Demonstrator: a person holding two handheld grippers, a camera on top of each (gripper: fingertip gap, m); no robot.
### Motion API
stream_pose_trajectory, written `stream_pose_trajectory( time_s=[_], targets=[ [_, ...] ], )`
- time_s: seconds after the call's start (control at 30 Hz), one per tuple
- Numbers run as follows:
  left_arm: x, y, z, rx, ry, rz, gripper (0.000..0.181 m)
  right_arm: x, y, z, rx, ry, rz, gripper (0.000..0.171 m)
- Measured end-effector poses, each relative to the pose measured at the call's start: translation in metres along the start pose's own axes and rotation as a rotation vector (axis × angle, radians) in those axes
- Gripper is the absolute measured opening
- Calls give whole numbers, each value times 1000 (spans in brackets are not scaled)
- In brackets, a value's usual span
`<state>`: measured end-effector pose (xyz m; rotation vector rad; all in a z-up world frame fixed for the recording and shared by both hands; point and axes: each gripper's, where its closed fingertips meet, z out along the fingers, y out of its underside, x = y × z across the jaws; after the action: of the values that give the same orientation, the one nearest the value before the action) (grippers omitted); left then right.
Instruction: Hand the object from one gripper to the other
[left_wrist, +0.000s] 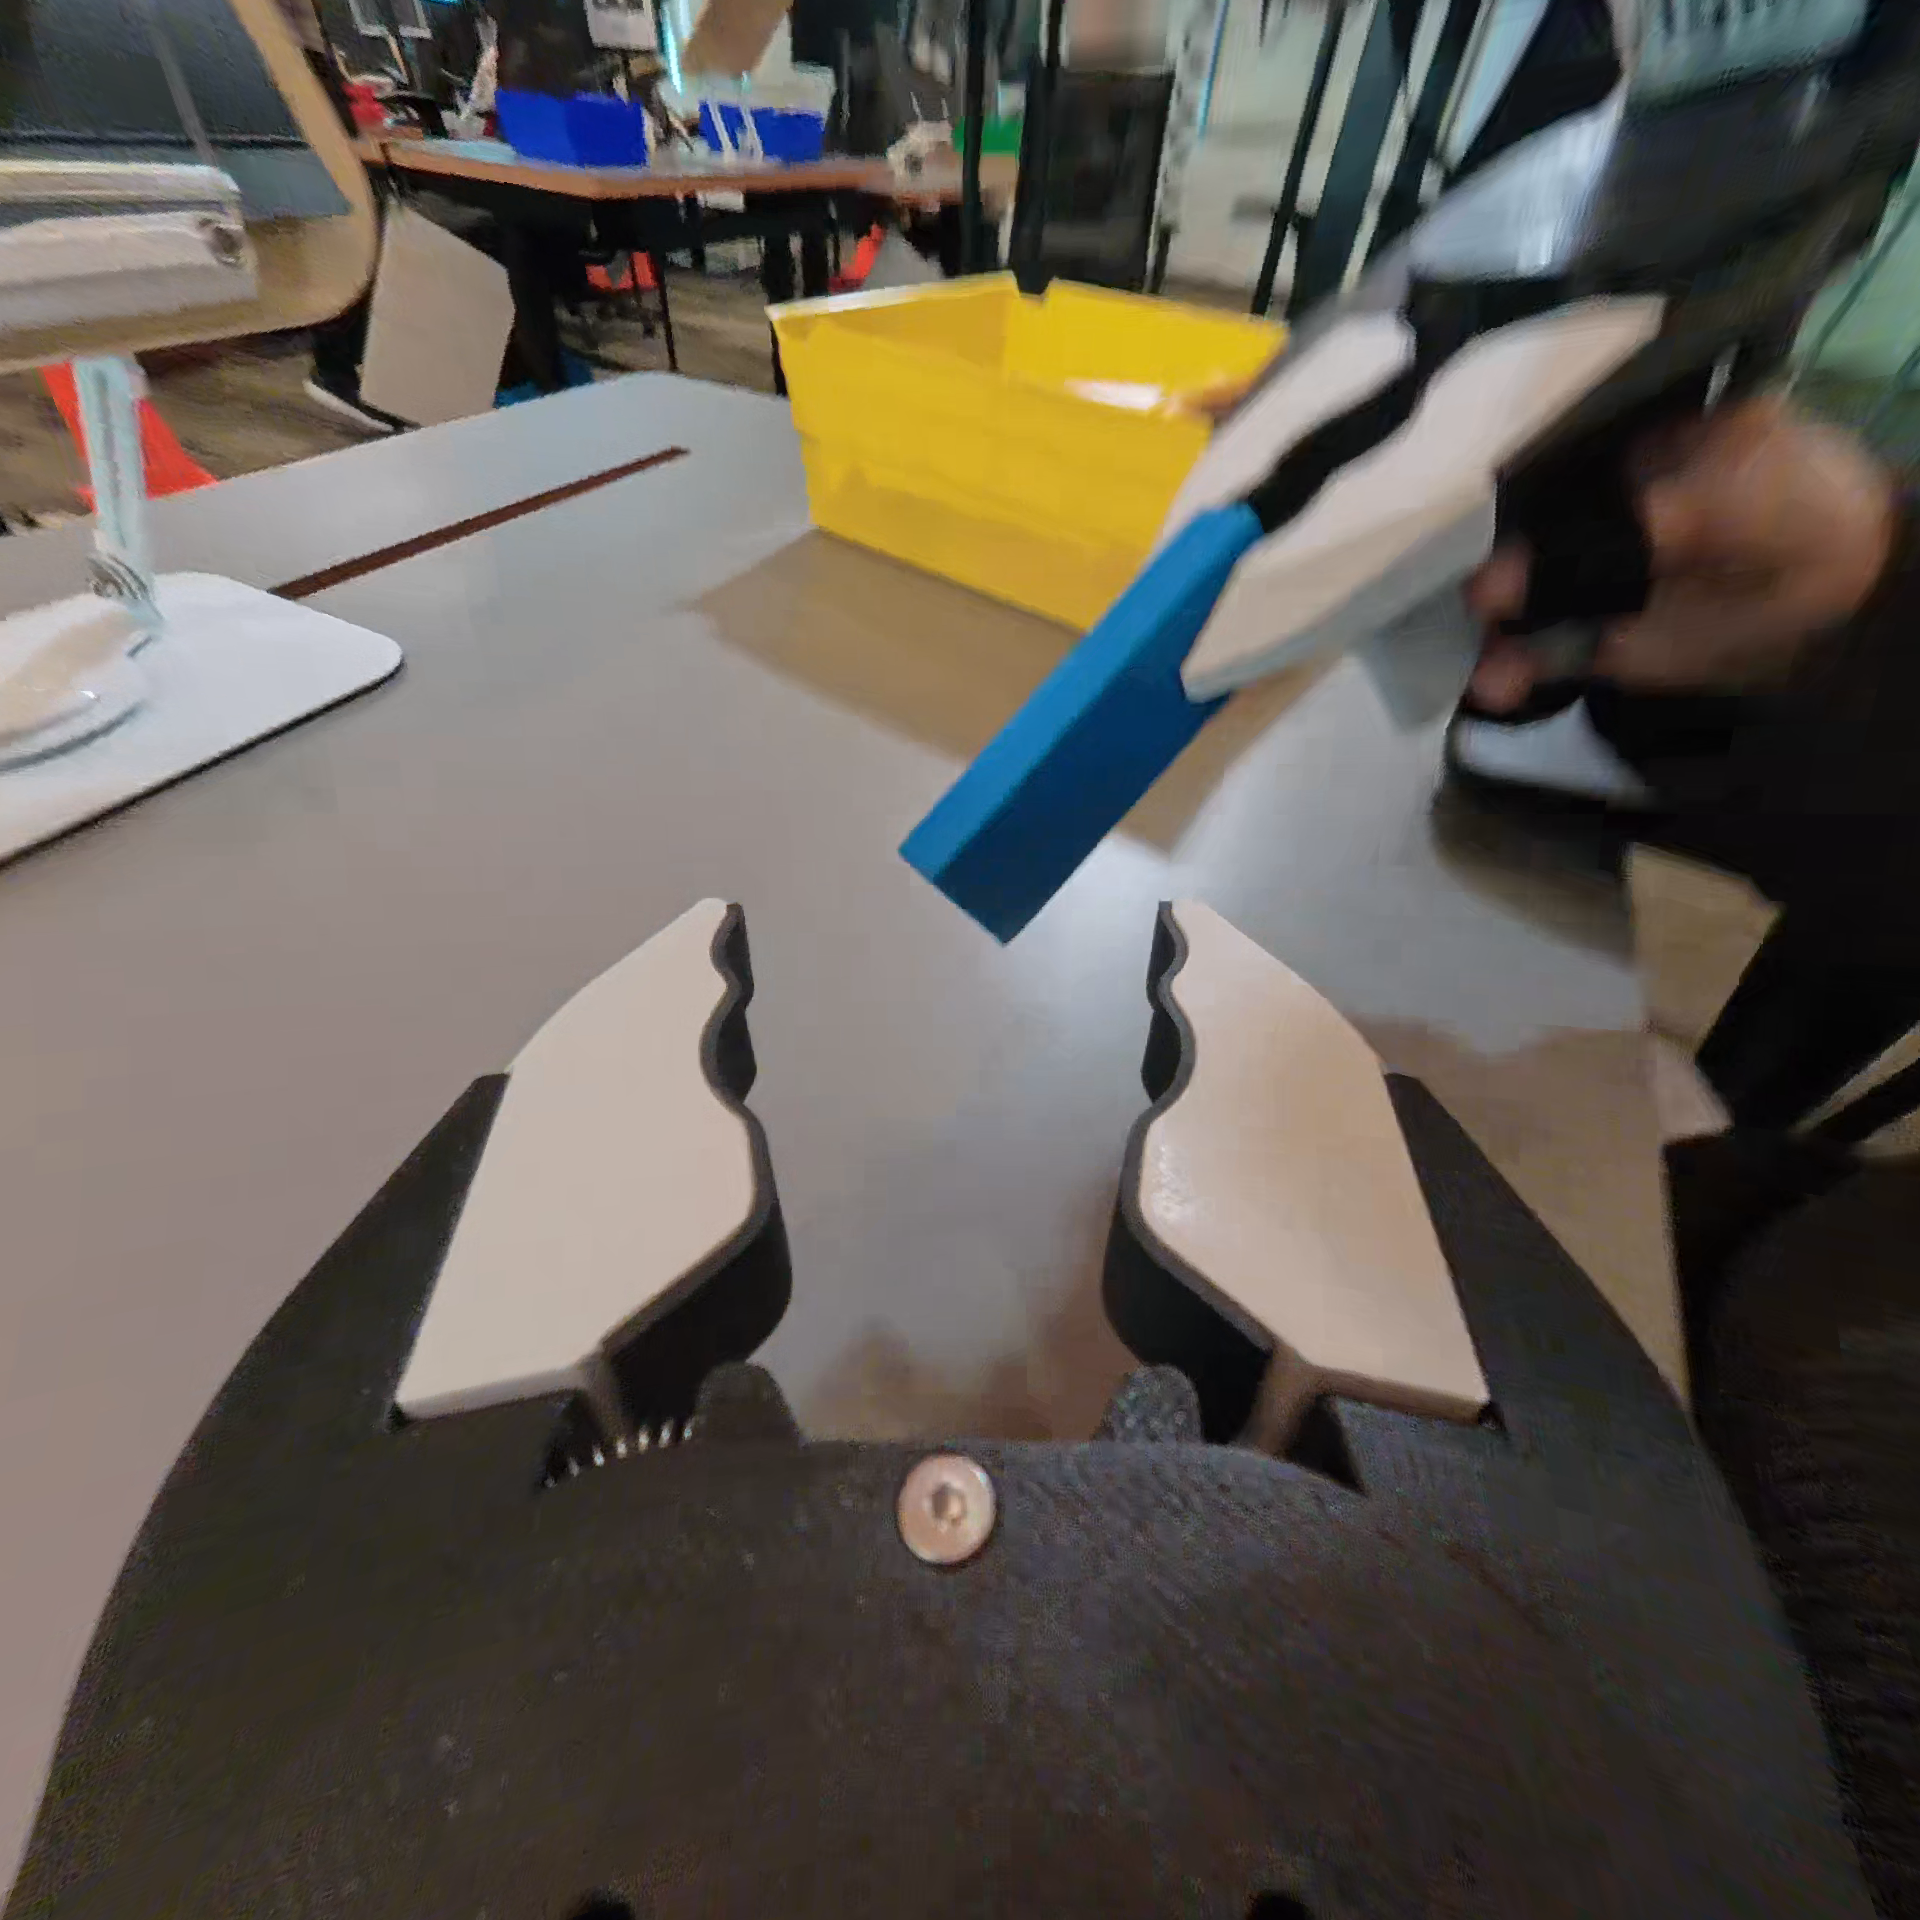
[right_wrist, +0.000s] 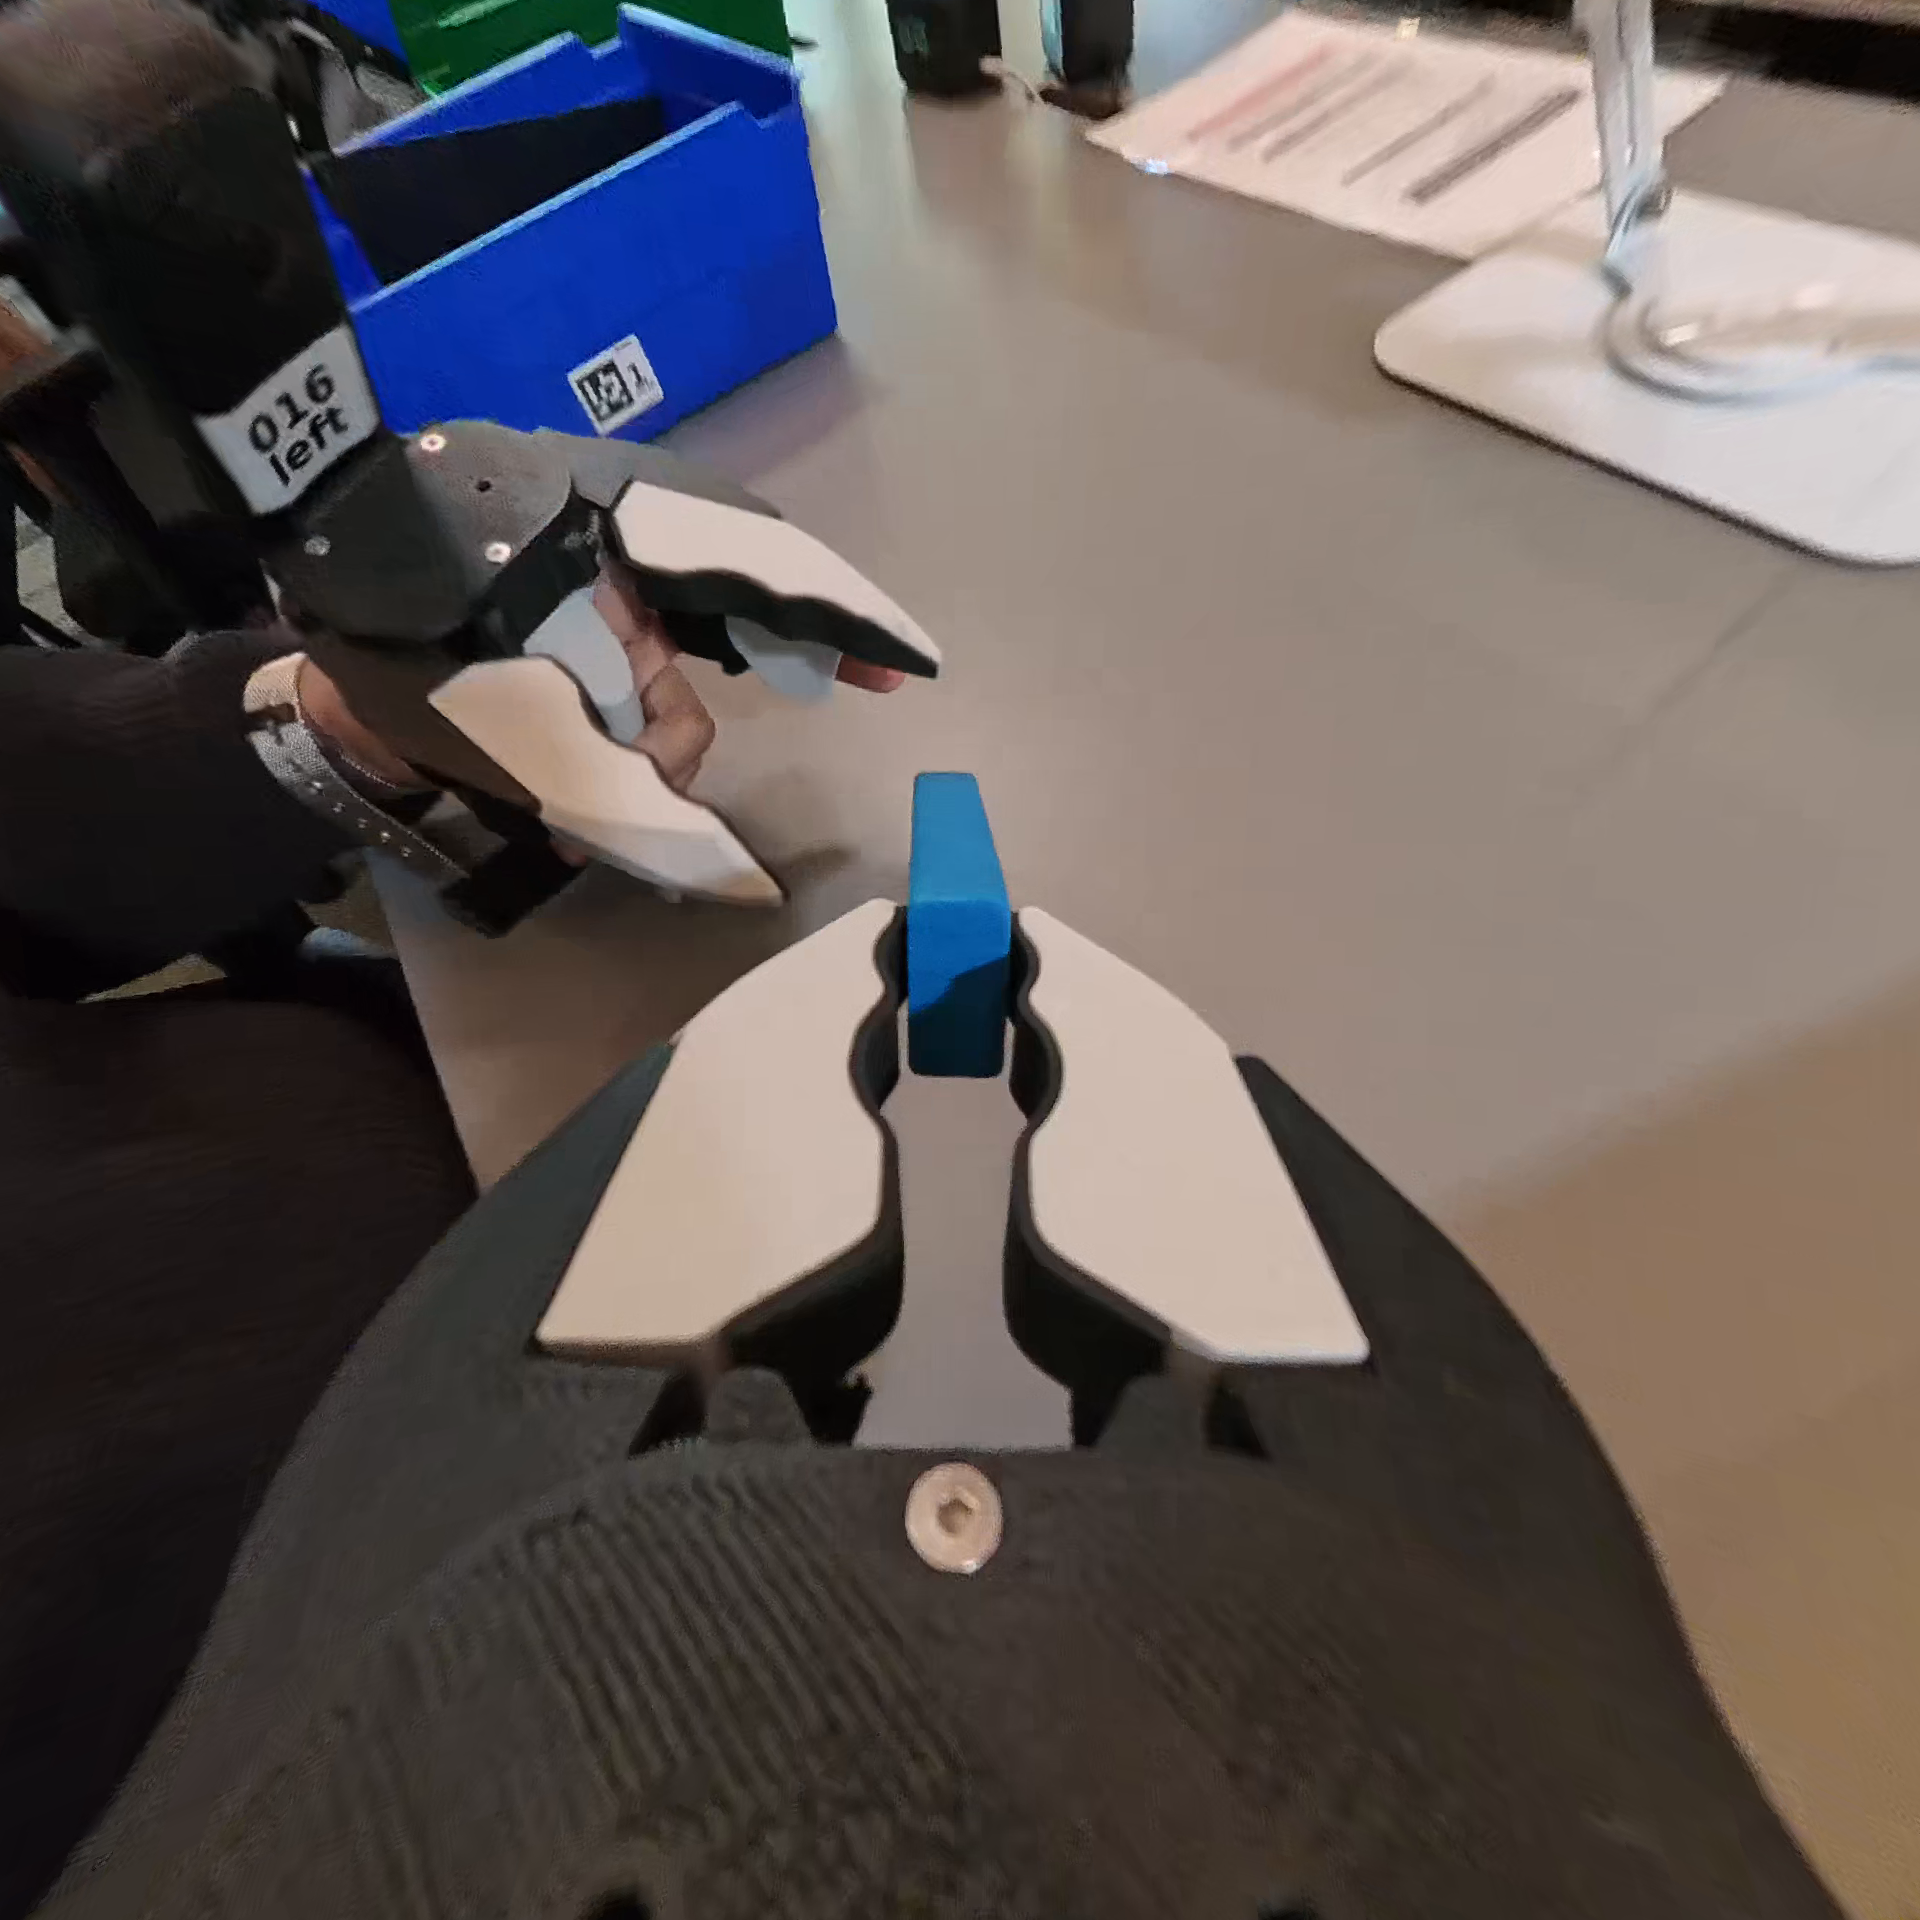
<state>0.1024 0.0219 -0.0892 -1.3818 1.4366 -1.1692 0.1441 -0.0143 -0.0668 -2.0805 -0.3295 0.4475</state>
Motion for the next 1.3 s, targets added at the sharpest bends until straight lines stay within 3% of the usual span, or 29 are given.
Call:
stream_pose_trajectory(
  time_s=[0.1, 0.37, 0.5, 0.63, 0.9, 1.1, 1.3],
  targets=[
    [16, 13, 8, -86, 48, 81, 69, -7, 12, -7, -116, -26, -50, 17],
    [73, 23, -2, -148, 401, 27, 53, -59, 65, -13, -451, -225, -264, 17],
    [107, 41, -4, -266, 516, 99, 47, -74, 70, -14, -508, -252, -290, 17],
    [119, 54, -2, -344, 538, 161, 41, -82, 65, -20, -492, -267, -300, 17],
    [129, 53, -4, -335, 592, 176, 18, -87, 64, -24, -502, -284, -286, 17],
    [119, 43, 0, -279, 526, 186, 18, -79, 46, -21, -376, -236, -335, 20],
    [96, 14, 1, -144, 457, 41, 18, -54, -2, -22, -60, -36, -514, 70]
  ],
)
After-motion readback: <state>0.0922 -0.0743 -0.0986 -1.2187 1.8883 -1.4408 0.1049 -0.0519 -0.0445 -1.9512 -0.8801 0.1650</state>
